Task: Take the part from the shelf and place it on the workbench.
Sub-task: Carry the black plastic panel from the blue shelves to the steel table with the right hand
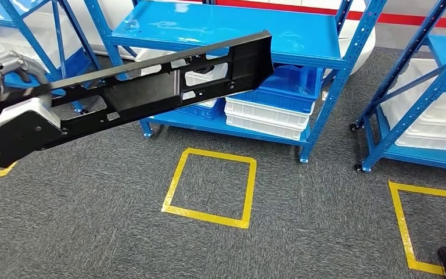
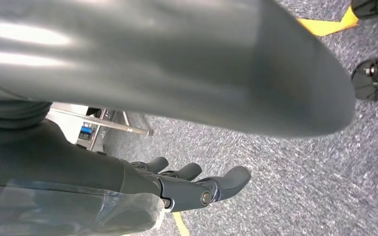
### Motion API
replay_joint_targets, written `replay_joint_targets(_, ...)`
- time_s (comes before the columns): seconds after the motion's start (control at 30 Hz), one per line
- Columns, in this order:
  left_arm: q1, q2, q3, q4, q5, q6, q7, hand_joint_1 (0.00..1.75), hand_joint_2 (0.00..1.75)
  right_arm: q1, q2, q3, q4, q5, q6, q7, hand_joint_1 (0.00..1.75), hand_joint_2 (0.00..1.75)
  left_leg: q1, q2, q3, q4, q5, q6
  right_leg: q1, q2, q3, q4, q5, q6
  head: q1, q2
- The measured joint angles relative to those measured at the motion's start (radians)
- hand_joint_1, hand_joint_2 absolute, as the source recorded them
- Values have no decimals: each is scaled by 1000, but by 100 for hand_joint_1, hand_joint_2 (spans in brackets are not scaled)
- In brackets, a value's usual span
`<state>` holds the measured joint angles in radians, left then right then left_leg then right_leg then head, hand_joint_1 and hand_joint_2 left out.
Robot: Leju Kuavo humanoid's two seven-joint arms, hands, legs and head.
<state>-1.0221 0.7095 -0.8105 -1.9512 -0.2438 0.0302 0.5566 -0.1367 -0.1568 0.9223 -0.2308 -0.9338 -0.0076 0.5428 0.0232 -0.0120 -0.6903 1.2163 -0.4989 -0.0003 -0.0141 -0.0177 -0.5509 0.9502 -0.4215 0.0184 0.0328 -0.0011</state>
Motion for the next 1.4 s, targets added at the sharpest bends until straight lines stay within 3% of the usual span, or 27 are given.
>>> replay_joint_targets(0.07, -1, 0, 1, 0, 0, 0, 0, 175, 175, 0, -1, 0, 0, 0, 0, 0, 0, 0, 5, 12, 78, -152, 64, -8, -3, -3, 3, 3, -5, 10, 0, 0)
replay_joint_targets(0.1, -2, 0, 2, 0, 0, 0, 0, 175, 175, -1, -2, 0, 0, 0, 0, 0, 0, 0, 4, 14, 106, -209, 83, -6, -2, -3, 4, 6, -7, 16, 0, 0)
replay_joint_targets(0.13, -2, 0, 3, -1, 1, 0, 0, 175, 175, -1, -4, 0, 0, -1, 0, 0, 0, 0, 2, 14, 121, -238, 89, -1, 0, -4, 3, 8, -9, 21, 1, 0)
replay_joint_targets(0.27, -3, 0, 4, -4, 2, -1, 0, 175, 175, -1, -4, 0, 0, -1, 0, 0, 0, 0, -5, 4, 122, -247, 92, 32, -3, -4, -3, 20, -21, 37, 2, 0)
replay_joint_targets(0.33, -4, 0, 4, -6, 3, -1, 0, 175, 175, -1, -4, 0, 0, -2, 0, 0, 0, 0, -6, 2, 123, -249, 94, 42, -5, 2, -41, 107, -74, 40, 2, 0)
replay_joint_targets(0.4, -4, 0, 5, -6, 3, -2, 0, 175, 175, 0, -3, 0, 0, -2, 0, 0, 0, 0, -11, -2, 123, -249, 94, 47, -2, 6, -115, 258, -139, 39, 3, 0)
replay_joint_targets(0.43, -4, 0, 5, -6, 5, -2, 0, 175, 175, 0, -3, 0, 0, -2, 0, 0, 0, 0, -14, -5, 123, -249, 93, 49, 0, 8, -145, 314, -154, 36, 3, 0)
replay_joint_targets(0.47, -4, 0, 5, -6, 6, -3, 0, 175, 175, 1, -3, 0, 0, -2, 0, 0, 0, 0, -17, -8, 123, -248, 93, 50, 2, 9, -158, 331, -148, 32, 3, 0)
replay_joint_targets(0.5, -4, 0, 4, -6, 8, -3, 0, 175, 175, 1, -3, 0, 0, -2, 0, 0, 0, 0, -20, -12, 125, -248, 92, 51, 4, 10, -149, 306, -124, 27, 3, 0)
replay_joint_targets(0.57, -4, 0, 4, -7, 10, -4, 0, 175, 175, 1, -2, 0, 0, -2, 0, 0, 0, 0, -23, -20, 130, -248, 90, 52, 9, 24, -83, 161, -48, 13, 3, 0)
replay_joint_targets(0.63, -6, 0, 4, -7, 11, -5, 0, 175, 175, 1, -3, 0, 0, -2, 0, -1, 0, 0, -26, -27, 130, -248, 89, 48, 15, 38, -29, 45, -7, 4, 2, 0)
replay_joint_targets(0.73, -5, 1, 5, -8, 12, -6, 0, 175, 175, 0, -3, 0, 0, -1, 0, -3, 0, 0, -24, -34, 125, -248, 88, 36, 17, 34, -19, 20, -4, 0, 2, 0)
replay_joint_targets(0.8, -5, 3, 5, -8, 13, -6, 0, 175, 175, -1, -3, 0, 0, 0, 0, -2, 0, 0, -23, -24, 109, -215, 64, 27, 12, 26, -14, 12, 0, -7, 1, 0)
replay_joint_targets(0.9, -1, 5, 4, -8, 15, -5, 0, 175, 175, 0, -3, 0, 0, 2, 0, 0, 0, 0, -18, -6, 20, -27, -24, 13, 10, 15, -12, 8, 2, -12, -1, 0)
replay_joint_targets(0.93, 2, 5, 4, -8, 16, -4, 0, 175, 175, 0, -3, 0, 0, 3, 0, 0, 0, 0, -16, -5, -9, 30, -42, 10, 11, 11, -13, 9, 1, -12, -1, 0)
replay_joint_targets(0.97, 5, 5, 4, -8, 16, -4, 0, 175, 175, 0, -3, 0, 0, 3, 0, 0, 0, 0, -15, -5, -22, 53, -41, 7, 11, 7, -13, 9, 1, -12, -1, 0)
replay_joint_targets(1.0, 8, 5, 3, -8, 17, -4, 0, 175, 175, 0, -3, 0, 0, 4, 0, 0, 0, 0, -14, -3, -13, 33, -22, 6, 12, 3, -12, 9, 1, -12, -1, 0)
replay_joint_targets(1.07, 10, 6, 3, -8, 17, -2, 0, 175, 175, -1, -3, 0, 0, 8, 0, 0, 0, 0, -14, 9, 55, -110, 46, 8, 12, -4, -9, 9, -1, -9, -1, 0)
replay_joint_targets(1.13, 11, 6, 3, -8, 17, 0, -1, 175, 175, -2, -4, 0, 0, 16, 0, 0, 0, 0, -20, 22, 114, -232, 88, 18, 16, -8, -8, 10, -4, -4, -1, 0)
replay_joint_targets(1.23, 21, 7, 3, -8, 19, 3, -4, 175, 175, -2, -6, 0, 0, 24, 0, 0, 0, 0, -25, 16, 126, -261, 95, 35, 19, -15, -8, 9, -6, 7, 0, 0)
replay_joint_targets(1.3, 28, 8, 3, -8, 19, 7, -9, 175, 175, -2, -6, 1, 0, 25, 0, 0, 0, 0, -21, 10, 131, -266, 100, 46, 16, -9, -17, 35, -27, 16, 1, 0)
replay_joint_targets(1.33, 31, 8, 3, -8, 19, 10, -11, 175, 175, -2, -7, 1, 0, 27, 0, 0, 0, 0, -19, 8, 133, -268, 102, 51, 16, -3, -35, 78, -54, 20, 1, 0)
replay_joint_targets(1.4, 40, 8, 3, -8, 19, 16, -14, 175, 175, -1, -8, 1, 0, 32, 0, 0, 0, 0, -17, 3, 133, -269, 103, 55, 13, 7, -99, 221, -126, 24, 2, 0)
